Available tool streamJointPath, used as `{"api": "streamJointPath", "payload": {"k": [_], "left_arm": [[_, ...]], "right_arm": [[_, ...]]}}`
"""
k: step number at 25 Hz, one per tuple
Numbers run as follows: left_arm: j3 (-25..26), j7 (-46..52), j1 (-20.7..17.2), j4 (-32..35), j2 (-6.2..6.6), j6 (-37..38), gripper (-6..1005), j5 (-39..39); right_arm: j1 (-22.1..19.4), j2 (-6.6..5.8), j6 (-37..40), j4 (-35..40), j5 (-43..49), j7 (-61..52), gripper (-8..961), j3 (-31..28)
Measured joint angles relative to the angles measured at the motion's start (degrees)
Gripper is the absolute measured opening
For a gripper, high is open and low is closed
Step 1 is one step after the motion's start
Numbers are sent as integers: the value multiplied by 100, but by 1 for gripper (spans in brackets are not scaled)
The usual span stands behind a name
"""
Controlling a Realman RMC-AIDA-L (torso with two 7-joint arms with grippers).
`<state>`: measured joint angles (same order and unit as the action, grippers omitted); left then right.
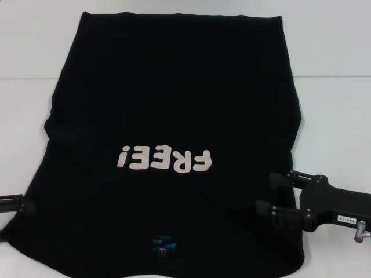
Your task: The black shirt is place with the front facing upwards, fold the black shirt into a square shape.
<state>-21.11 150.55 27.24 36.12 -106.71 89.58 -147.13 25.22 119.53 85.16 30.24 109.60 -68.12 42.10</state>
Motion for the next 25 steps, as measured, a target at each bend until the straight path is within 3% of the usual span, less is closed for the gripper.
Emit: {"api": "streamJointPath", "payload": {"k": [3, 20, 25], "left_arm": [[0, 0, 22, 0, 0, -2, 947, 0], [-456, -83, 128, 187, -75, -31, 530, 4], [-478, -96, 128, 164, -86, -85, 315, 21]], "right_arm": [[0, 0, 0, 0, 0, 0, 826, 0], [27, -9, 46, -1, 0, -43, 824, -119], [35, -10, 48, 6, 0, -92, 824, -123]]}}
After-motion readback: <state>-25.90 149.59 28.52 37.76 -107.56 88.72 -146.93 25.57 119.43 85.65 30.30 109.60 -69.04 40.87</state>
